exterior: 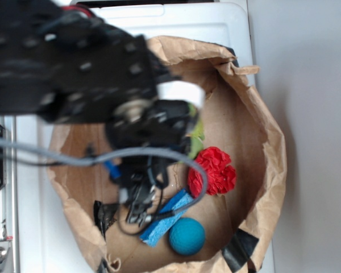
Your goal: Grab the blue sponge.
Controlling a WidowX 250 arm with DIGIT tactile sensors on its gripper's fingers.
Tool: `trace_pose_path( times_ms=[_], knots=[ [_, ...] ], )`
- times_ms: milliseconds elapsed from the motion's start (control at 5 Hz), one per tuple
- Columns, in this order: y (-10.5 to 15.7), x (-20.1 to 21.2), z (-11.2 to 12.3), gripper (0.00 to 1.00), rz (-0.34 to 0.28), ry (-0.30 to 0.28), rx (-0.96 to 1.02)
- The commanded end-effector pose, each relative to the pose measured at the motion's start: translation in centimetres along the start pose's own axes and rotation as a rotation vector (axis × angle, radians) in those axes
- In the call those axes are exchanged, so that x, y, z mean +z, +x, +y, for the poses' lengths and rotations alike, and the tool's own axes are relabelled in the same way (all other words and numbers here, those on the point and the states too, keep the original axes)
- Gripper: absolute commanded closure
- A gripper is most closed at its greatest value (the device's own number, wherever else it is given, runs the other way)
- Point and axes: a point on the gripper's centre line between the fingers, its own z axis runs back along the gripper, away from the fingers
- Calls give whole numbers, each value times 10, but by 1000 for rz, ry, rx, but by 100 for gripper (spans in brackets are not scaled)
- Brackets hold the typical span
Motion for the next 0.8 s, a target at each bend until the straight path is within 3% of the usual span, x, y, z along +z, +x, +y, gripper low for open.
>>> trace_pose_path(
  times_ms=[0, 400, 600],
  knots=[
    [2, -9, -30, 0, -154, -19, 152],
    [30, -46, -46, 0, -118, -34, 124],
    [49, -72, -49, 0, -126, 17, 77]
  ],
)
